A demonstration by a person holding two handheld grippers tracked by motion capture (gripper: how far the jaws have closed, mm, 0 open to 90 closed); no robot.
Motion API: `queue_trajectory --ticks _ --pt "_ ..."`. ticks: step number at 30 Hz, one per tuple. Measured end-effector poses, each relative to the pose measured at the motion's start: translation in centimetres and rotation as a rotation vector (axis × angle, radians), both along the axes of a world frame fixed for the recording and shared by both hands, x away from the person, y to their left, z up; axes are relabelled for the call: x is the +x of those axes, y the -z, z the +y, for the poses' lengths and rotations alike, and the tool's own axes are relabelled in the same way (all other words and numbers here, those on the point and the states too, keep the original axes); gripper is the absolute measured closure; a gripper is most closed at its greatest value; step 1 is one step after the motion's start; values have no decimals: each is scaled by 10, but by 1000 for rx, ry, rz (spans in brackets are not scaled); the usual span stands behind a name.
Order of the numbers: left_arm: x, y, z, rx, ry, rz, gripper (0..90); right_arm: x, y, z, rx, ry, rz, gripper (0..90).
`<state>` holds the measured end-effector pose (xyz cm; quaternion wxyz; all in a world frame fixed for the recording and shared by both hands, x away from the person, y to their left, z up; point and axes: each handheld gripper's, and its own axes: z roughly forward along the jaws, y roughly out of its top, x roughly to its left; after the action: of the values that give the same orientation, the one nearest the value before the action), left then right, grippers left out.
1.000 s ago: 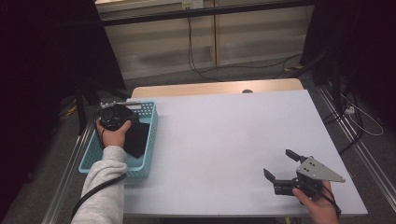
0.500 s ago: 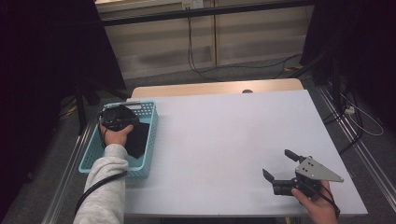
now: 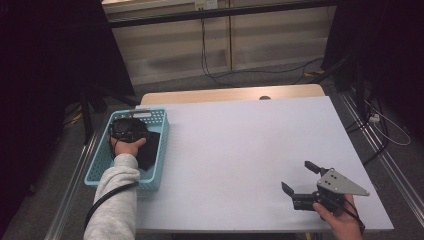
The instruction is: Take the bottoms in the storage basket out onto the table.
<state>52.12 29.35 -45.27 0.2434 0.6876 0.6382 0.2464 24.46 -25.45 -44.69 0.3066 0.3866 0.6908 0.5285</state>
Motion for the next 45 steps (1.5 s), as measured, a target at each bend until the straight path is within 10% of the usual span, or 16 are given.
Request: queue_trajectory --ticks 24,45 --pt "1 2 -1 -16 -64 17 25 -1 -1 0 10 -17 1 19" --pt "-5 -10 -7 -17 -30 58 414 0 -2 2 -1 -19 -1 15"
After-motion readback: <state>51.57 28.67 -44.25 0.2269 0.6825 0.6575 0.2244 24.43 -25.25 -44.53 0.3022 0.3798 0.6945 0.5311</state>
